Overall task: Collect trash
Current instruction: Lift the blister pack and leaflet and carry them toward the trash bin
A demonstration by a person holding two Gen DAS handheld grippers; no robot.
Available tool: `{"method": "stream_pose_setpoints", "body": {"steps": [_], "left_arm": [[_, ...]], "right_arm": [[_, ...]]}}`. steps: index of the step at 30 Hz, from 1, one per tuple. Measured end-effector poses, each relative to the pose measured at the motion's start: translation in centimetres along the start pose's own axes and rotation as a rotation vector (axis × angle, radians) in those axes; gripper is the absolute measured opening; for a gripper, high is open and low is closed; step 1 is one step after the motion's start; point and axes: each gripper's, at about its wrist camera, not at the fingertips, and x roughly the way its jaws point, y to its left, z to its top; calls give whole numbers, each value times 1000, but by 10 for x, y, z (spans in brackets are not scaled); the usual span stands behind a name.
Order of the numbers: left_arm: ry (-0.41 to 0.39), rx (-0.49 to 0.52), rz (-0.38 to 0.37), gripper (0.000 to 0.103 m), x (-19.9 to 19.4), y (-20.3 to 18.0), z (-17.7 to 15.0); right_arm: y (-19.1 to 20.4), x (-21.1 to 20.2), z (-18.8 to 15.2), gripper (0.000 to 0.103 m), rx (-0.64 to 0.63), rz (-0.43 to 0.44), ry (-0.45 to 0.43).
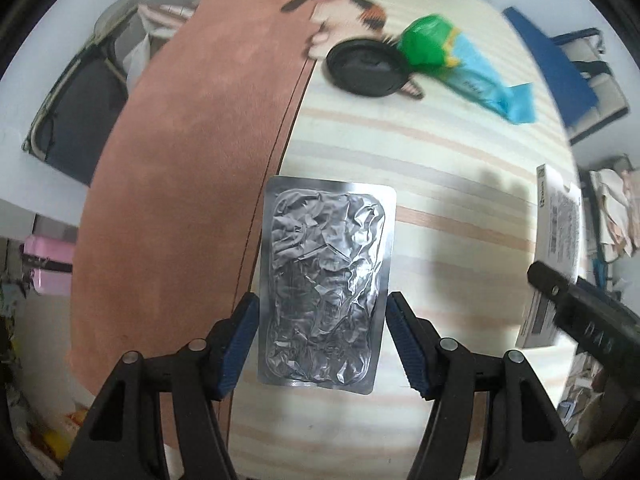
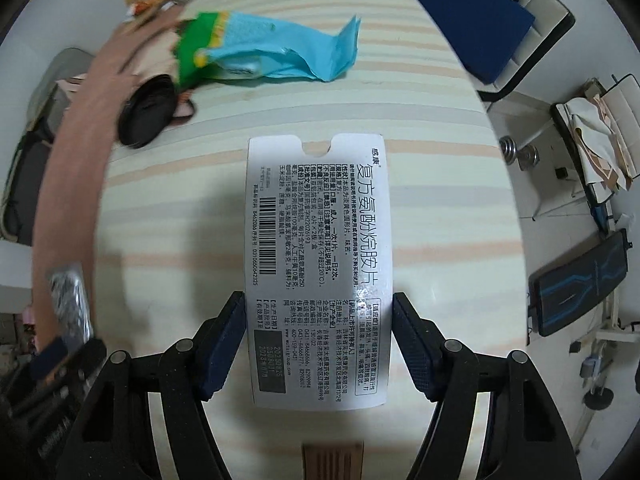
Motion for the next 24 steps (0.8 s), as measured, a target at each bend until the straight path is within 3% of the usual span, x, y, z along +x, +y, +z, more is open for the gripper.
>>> {"method": "stream_pose_setpoints", "body": {"steps": [6, 14, 18, 24], "left_arm": [[-85, 63, -87, 62, -63, 23, -51], [-136, 168, -207, 62, -121, 48, -136], [-101, 185, -251, 62, -124, 71, -178], [27, 212, -265, 62, -87, 90, -239]], "right_arm": [[-3, -64, -57, 73, 32, 53, -87], [9, -148, -202, 73, 133, 84, -163], [22, -158, -283, 73, 156, 94, -123], [34, -124, -373, 73, 168, 94, -9]]}}
